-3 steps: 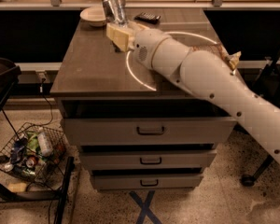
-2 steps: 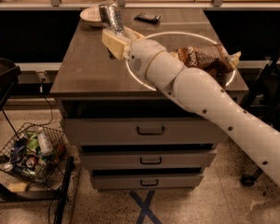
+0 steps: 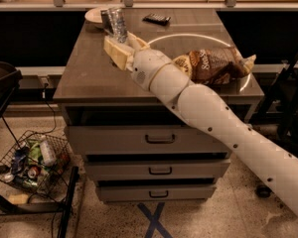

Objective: Place redbull can upright

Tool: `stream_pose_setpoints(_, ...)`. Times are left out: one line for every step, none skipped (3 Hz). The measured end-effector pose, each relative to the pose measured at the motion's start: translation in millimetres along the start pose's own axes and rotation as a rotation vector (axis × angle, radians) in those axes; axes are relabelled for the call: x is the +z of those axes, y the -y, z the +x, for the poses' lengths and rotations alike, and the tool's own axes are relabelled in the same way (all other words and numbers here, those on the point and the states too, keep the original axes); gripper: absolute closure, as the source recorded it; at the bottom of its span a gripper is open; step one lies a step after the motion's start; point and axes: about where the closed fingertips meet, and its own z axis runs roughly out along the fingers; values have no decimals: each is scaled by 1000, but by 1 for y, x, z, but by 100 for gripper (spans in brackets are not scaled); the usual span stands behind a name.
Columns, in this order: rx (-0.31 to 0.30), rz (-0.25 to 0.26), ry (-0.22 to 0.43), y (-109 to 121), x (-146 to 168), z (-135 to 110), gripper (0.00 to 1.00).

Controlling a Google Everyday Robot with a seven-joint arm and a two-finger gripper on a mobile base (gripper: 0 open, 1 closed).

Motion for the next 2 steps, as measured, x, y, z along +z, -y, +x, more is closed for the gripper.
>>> stream_pose_setpoints(23, 38, 17, -3, -3, 16, 100)
stream_pose_setpoints(4, 52, 39, -10, -4, 24, 100)
